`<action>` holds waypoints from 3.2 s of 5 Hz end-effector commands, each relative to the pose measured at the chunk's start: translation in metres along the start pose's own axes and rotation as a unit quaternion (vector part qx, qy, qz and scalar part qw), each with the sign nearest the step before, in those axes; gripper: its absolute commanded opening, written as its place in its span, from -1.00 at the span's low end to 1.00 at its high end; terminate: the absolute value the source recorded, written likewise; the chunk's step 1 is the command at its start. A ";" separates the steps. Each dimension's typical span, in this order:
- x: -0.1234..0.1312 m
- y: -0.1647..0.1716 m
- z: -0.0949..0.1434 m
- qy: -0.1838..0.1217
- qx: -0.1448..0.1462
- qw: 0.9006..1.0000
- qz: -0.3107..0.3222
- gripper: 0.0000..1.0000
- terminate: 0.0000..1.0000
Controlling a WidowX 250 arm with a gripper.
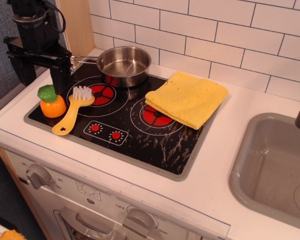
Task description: Pick up the pineapple and place it on the yellow towel
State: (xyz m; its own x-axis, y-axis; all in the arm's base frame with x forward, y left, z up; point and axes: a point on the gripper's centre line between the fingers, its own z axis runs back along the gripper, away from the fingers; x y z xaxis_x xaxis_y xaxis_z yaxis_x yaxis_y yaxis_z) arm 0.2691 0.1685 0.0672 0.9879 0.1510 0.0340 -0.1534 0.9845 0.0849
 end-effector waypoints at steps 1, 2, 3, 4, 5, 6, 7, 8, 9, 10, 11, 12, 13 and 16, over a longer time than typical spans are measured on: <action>0.004 0.005 -0.023 0.023 0.005 1.000 0.019 1.00 -1.00; 0.004 0.007 -0.024 0.019 -0.002 1.000 0.024 1.00 -1.00; 0.004 0.004 -0.014 0.000 0.001 1.000 0.015 -1.00 -1.00; 0.002 0.000 0.002 -0.024 0.002 1.000 0.009 -1.00 -1.00; 0.008 -0.029 0.039 -0.083 -0.012 0.996 -0.008 -1.00 -1.00; 0.030 -0.076 0.060 -0.122 -0.080 0.988 -0.054 -1.00 -1.00; 0.049 -0.132 0.046 -0.088 -0.129 0.980 -0.124 -1.00 -1.00; 0.062 -0.187 0.039 -0.077 -0.136 0.973 -0.168 -1.00 -1.00; 0.077 -0.212 0.032 -0.070 -0.125 0.970 -0.195 -1.00 -1.00; 0.082 -0.215 0.027 -0.064 -0.098 0.972 -0.205 -1.00 -1.00; 0.083 -0.203 0.029 -0.066 -0.081 0.976 -0.188 -1.00 -1.00; 0.083 -0.196 0.033 -0.071 -0.075 0.978 -0.181 1.00 -1.00; 0.082 -0.192 0.038 -0.070 -0.067 0.980 -0.174 1.00 -1.00; 0.069 -0.180 0.073 -0.092 -0.043 0.983 -0.151 1.00 -1.00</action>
State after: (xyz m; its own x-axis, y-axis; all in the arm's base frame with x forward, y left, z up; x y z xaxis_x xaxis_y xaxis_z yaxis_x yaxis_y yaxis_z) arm 0.3745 -0.0050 0.0980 0.9779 -0.1640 0.1298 0.1626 0.9865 0.0211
